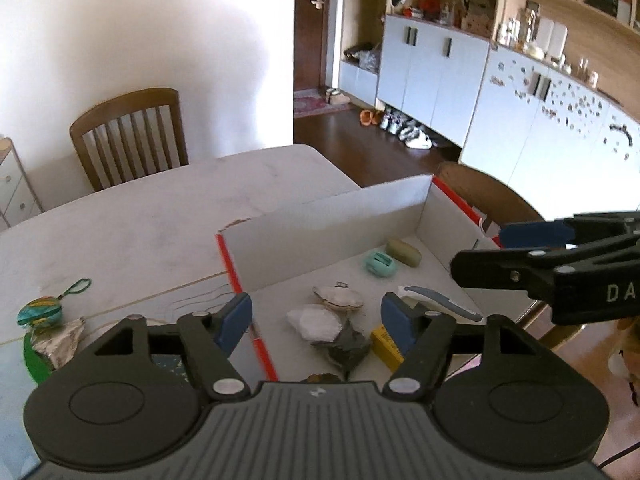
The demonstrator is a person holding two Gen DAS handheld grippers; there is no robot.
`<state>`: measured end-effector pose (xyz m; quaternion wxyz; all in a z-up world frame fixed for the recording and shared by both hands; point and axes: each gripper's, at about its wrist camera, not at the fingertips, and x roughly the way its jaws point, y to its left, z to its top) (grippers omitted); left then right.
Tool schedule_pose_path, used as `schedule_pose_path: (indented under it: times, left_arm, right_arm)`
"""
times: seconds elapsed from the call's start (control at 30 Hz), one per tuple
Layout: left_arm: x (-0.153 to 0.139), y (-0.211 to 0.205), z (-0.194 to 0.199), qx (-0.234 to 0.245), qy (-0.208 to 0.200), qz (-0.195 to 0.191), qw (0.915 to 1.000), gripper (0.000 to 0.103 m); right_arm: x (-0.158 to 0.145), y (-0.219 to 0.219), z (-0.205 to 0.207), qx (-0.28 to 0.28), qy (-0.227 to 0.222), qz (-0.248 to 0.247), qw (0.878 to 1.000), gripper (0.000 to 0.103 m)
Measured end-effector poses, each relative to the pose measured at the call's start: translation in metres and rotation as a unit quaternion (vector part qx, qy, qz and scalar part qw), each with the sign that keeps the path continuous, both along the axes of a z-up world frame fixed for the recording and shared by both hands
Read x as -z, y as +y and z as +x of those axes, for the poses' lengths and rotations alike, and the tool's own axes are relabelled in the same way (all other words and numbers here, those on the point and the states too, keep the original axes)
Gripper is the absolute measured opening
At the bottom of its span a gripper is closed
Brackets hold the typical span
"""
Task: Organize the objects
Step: 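Withdraw both tools from the box back over the table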
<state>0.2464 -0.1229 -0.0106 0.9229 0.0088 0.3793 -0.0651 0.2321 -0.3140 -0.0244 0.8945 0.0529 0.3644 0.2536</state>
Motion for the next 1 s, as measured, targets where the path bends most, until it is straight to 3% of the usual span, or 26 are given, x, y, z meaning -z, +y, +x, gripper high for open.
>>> schedule_pose_path:
  times: [0.2,0.4,0.63,0.83,1.0]
  left_arm:
    - [-0.012,0.025,-0.016,-0.013,-0.016,-0.015,0.9997,0.081]
    - [-0.017,0.052,-0.033,-0.023,-0.029,-0.013,0.9992,0.082]
    - [-0.02,0.084,-0.053,-0.024,-0.046,-0.002,0.9987,0.084]
    - [-0.017,0.121,-0.063,-0.035,-0.043,-0.016,0.9983,0.086]
    - [-0.012,0.154,-0.07,-0.044,-0.044,-0.025,0.9977,0.1]
  right_arm:
    - [-0.006,0.013,-0.016,0.003,-0.009,0.005,1.0,0.09]
    - [-0.01,0.033,-0.029,0.01,-0.016,0.015,1.0,0.102]
    - [-0.013,0.07,-0.042,0.005,-0.024,0.013,1.0,0.102]
    - [-0.016,0.108,-0.049,-0.01,-0.031,0.007,0.999,0.102]
    - [-0.015,0.141,-0.054,-0.024,-0.029,0.002,0.999,0.102]
